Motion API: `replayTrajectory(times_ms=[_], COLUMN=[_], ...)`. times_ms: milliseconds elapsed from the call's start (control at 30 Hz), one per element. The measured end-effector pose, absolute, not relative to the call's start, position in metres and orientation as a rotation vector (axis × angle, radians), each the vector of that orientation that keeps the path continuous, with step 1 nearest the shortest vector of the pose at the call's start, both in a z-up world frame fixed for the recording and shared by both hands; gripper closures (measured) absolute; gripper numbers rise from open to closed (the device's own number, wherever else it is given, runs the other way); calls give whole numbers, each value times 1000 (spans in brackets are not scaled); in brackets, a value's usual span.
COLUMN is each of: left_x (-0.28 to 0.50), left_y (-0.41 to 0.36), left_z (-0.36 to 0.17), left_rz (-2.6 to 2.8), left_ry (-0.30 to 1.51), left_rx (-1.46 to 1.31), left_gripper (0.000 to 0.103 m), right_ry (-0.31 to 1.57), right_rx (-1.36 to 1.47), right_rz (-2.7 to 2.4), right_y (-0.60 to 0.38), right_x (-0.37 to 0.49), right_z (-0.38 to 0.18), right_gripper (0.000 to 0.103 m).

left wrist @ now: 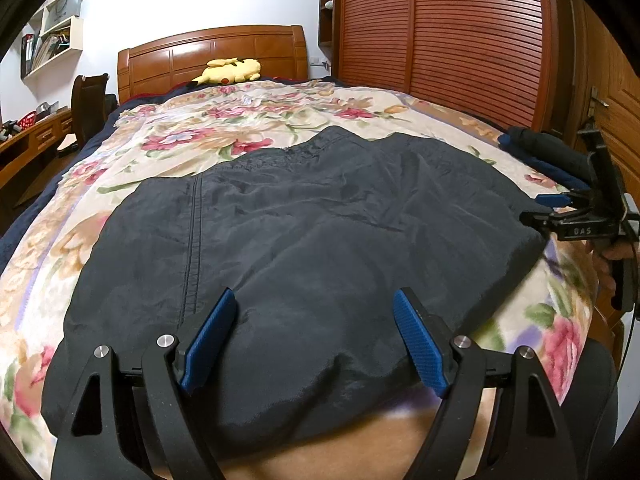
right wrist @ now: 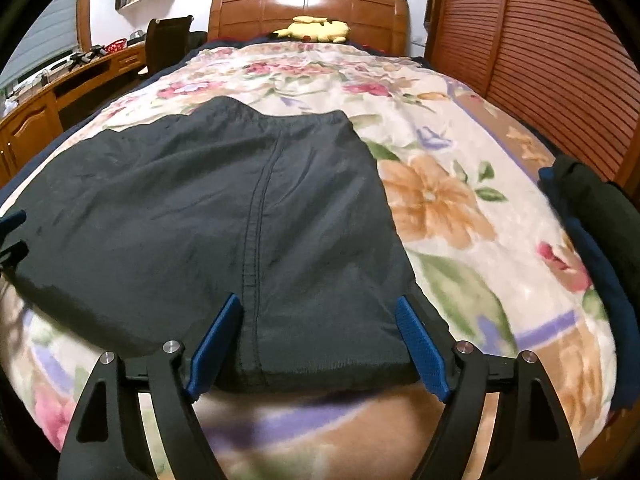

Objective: Fold large clothes

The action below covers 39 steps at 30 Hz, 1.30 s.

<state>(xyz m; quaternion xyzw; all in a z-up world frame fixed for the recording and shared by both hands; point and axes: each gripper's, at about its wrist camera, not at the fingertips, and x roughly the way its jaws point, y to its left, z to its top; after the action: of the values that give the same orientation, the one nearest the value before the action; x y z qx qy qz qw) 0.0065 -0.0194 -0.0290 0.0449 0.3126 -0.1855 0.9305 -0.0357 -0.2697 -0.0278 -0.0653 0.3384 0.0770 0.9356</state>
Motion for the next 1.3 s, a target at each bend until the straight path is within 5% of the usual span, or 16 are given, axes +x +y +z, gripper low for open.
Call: replayTrajectory(times_ms=[433,800,1100,1300], left_x=[7,7,5,3], left_y=[-19,-19,-20,-21], left_z=[-28,-29,-32,-32], left_rz=[-380,-380,-382,-381], left_ry=[640,641,644,645], left_rx=[91,90,79,75], left_gripper=[21,21,21,21], right_ry=[702,772,821,800], right_rx=[-54,46,111,110], right_rz=[154,181,243,294], right_y=[-284,-291,-296,-295], right_x=[-21,-11,-2,-7], right_z=[-37,-41,-39,-31], right_gripper=[10,10,24,53])
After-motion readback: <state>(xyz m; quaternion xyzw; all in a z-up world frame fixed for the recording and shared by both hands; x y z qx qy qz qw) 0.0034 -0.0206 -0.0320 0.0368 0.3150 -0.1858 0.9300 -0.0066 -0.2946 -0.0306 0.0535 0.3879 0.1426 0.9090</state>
